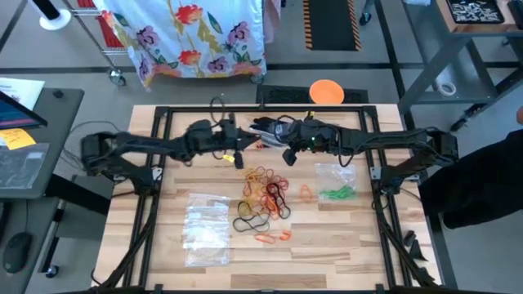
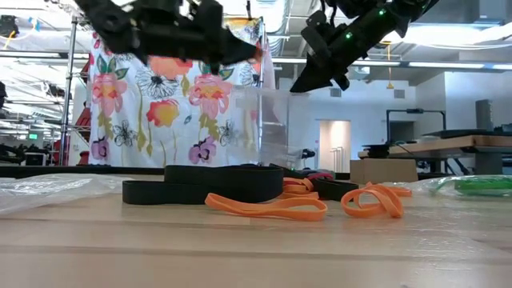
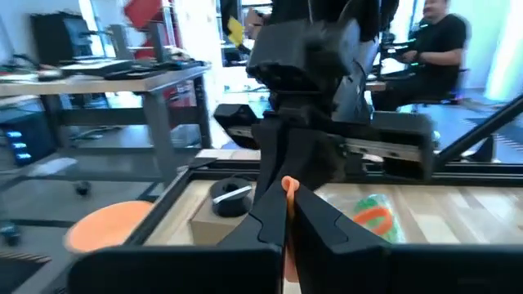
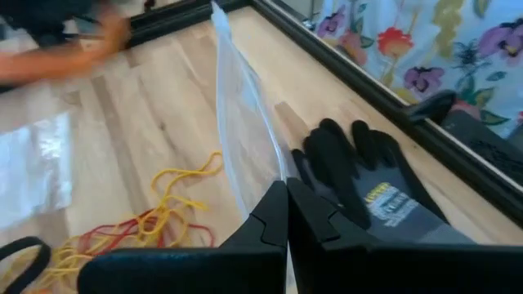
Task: Sort rubber bands
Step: Put the orange rubber band into the transparent zip bag
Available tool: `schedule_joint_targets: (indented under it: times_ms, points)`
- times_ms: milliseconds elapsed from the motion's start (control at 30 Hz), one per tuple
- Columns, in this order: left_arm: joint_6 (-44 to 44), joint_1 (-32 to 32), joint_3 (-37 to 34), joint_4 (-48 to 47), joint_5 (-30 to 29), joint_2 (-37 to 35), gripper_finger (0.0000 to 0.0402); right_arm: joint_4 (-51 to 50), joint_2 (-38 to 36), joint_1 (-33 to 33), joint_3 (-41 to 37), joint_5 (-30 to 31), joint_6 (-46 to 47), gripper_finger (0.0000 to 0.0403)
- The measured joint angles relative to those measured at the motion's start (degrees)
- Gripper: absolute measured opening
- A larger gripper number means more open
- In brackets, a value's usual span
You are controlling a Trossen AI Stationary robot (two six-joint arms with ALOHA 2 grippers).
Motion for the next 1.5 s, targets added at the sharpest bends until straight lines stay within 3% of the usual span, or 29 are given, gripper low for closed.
schedule_joint_targets:
  times_ms: [233,467,1000,1300,1500]
  points:
    - [-1.2,0.6,7.8,-5.0,5.0,7.0,0.0,-0.4,0.0,0.4,0.0,-0.2,0.5,0.0]
    - [2.6,0.3,8.4,-12.2,-3.4,7.6,0.0,-0.5,0.0,0.3,0.0,-0.3,0.4,0.0]
    - [0.1,0.3,8.4,-19.3,-10.0,7.6,0.0,3.5,0.0,0.6,0.0,-1.1,2.8,0.0]
    - [-15.9,2.5,12.2,-25.7,-10.5,7.6,0.0,3.3,0.0,3.9,0.0,-1.6,3.0,0.0]
    - [-26.7,2.6,15.1,-27.6,-7.1,7.6,0.0003,3.3,0.0,3.4,0.0,-1.4,3.0,0.0]
